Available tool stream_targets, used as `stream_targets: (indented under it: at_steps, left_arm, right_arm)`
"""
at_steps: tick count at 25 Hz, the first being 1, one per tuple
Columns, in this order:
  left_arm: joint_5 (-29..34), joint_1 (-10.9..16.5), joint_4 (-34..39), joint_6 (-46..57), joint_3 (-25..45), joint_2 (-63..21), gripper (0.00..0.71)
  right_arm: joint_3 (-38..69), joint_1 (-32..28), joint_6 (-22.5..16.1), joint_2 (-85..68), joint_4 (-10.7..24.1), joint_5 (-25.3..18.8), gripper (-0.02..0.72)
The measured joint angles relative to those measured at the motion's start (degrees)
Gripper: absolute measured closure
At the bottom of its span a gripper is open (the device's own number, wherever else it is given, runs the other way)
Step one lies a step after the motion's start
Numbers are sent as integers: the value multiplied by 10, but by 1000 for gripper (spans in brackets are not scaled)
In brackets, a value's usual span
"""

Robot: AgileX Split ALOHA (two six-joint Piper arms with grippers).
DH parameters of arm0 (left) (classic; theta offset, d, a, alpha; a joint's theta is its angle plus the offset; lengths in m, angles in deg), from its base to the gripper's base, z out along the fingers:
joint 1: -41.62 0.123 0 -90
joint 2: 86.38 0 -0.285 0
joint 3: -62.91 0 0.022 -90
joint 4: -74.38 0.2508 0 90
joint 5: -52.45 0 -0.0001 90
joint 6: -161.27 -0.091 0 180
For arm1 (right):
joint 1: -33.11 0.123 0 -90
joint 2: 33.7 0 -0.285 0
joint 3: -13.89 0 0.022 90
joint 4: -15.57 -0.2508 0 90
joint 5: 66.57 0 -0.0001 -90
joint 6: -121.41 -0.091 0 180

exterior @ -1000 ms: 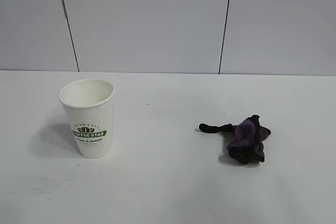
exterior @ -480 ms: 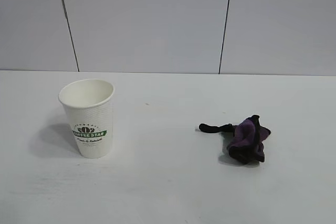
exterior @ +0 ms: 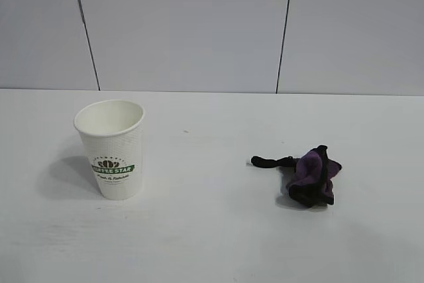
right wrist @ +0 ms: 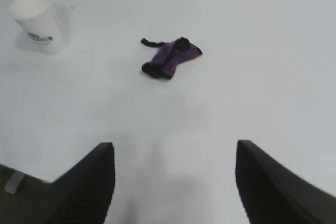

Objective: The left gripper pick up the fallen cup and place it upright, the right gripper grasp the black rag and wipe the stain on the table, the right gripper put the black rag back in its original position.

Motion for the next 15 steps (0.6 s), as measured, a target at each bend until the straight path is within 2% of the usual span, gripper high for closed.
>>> stream_targets:
  at_steps: [6,11,15]
  left_arm:
    - [0,0,0,0,0,0,15]
    - [0,0,0,0,0,0,15]
    - [0,0,0,0,0,0,15]
  right_arm:
    - [54,-57,0,-10,5,49,252]
    - [75,-61,-16,-10,26,85,252]
    - [77,-61,-30,-10,36,87,252]
